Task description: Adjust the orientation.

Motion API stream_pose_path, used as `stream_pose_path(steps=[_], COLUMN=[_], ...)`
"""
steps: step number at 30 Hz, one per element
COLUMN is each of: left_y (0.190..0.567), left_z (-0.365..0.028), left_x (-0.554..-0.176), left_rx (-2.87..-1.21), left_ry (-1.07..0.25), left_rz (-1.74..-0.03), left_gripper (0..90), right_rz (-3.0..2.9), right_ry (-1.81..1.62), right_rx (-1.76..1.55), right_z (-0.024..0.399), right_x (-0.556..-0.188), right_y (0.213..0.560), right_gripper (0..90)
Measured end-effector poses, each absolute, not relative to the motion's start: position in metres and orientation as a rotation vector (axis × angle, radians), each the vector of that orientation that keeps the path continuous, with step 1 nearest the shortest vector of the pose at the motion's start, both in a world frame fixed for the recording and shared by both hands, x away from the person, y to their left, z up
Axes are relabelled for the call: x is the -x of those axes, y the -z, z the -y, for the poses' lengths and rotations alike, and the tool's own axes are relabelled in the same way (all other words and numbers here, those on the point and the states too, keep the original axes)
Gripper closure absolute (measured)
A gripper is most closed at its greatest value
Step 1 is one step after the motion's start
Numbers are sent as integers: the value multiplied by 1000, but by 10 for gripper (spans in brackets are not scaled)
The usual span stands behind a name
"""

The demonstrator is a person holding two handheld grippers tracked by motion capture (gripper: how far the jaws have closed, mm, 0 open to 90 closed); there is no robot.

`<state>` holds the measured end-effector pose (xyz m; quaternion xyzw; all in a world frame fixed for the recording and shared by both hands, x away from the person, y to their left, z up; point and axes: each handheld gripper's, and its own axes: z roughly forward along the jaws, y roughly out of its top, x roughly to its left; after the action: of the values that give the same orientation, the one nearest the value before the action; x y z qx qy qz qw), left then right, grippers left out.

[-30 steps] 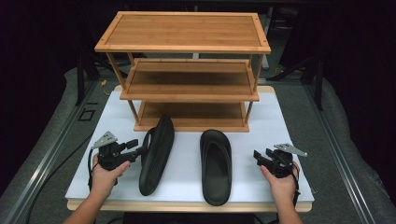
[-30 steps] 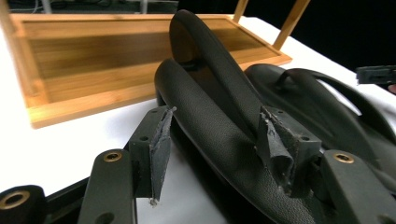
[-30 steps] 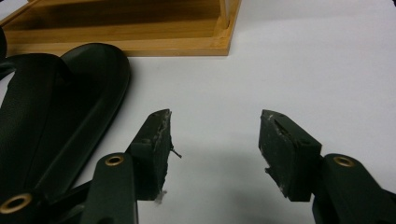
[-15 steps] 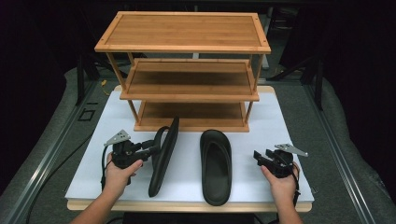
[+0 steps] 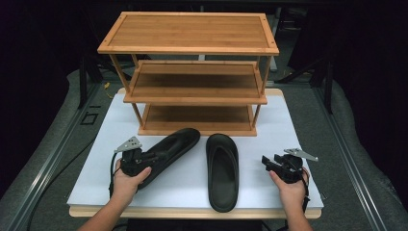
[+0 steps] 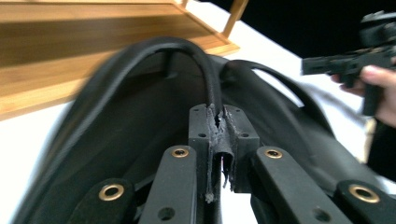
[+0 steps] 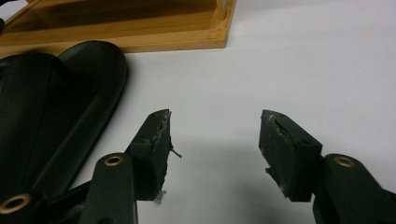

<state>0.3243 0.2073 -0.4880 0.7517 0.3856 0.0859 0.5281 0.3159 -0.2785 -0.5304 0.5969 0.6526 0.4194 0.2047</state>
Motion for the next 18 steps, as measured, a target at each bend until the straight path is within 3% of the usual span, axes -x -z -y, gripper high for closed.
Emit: stream_pose_path(steps=[11,18], left_y=[507,498], left_z=[-197,-205], left_x=[-324,-319], left_rx=[-1879,-1860], left_ry=[-214,-289], left_rz=[-982,-936], left_gripper=[818,704], right_rz=[-1816,-1809], right_ry=[-1175,-1187], right_rx=[-1671,-1683], right_z=[279,281], right_x=[-316,-317], right_y=[531,532], right_gripper=[438,438])
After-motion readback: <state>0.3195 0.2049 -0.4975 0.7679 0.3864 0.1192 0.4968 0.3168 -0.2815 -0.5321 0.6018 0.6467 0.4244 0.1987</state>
